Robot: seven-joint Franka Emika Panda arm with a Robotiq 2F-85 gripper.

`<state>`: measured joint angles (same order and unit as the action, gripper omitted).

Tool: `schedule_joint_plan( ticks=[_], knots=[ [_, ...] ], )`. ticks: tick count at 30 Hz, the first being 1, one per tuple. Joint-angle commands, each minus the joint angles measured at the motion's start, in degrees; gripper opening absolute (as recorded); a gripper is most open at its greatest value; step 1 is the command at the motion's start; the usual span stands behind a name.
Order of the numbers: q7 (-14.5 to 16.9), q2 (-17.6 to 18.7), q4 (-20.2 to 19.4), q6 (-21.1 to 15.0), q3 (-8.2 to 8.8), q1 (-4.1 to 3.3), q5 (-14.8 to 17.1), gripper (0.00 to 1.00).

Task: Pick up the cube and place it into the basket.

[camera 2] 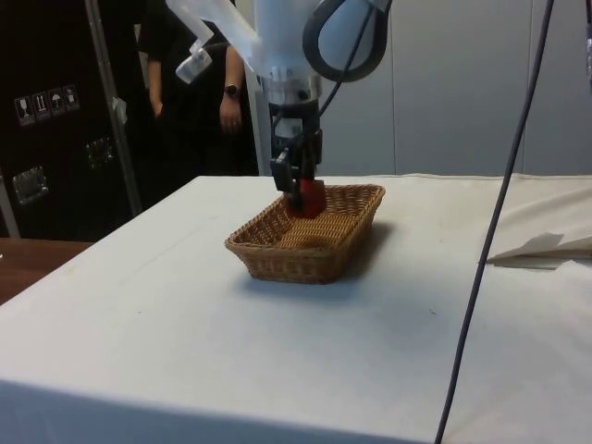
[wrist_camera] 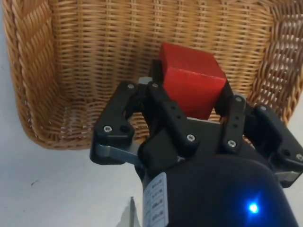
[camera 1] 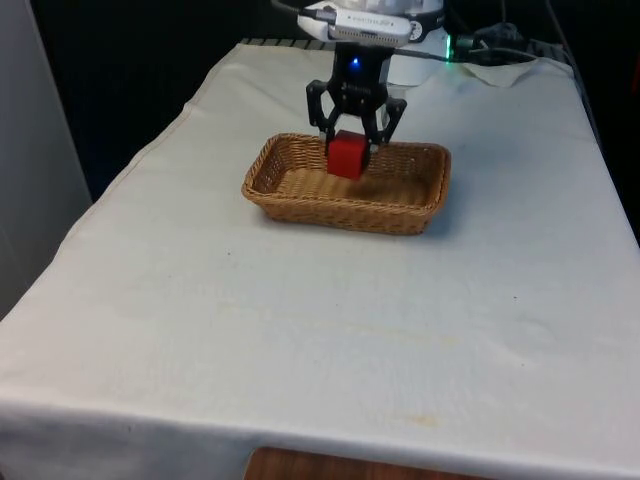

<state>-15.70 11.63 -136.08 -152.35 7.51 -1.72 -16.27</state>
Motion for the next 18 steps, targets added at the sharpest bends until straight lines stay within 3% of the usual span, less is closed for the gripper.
schedule_joint_plan(
  ticks=[1, 5, 8, 18],
  knots=[
    [0.5, 0.4, -0.6, -1.4, -0.29, 0.29, 0.9, 0.03],
    [-0.1, 1.1, -0.6, -1.5, 0.00, 0.11, 0.2, 0.03],
    [0.3, 1.7, -1.3, -3.3, -0.29, 0.40, 0.9, 0.03],
    [0.1, 2.0, -1.2, -3.2, -0.11, 0.29, 0.6, 0.03]
  ],
)
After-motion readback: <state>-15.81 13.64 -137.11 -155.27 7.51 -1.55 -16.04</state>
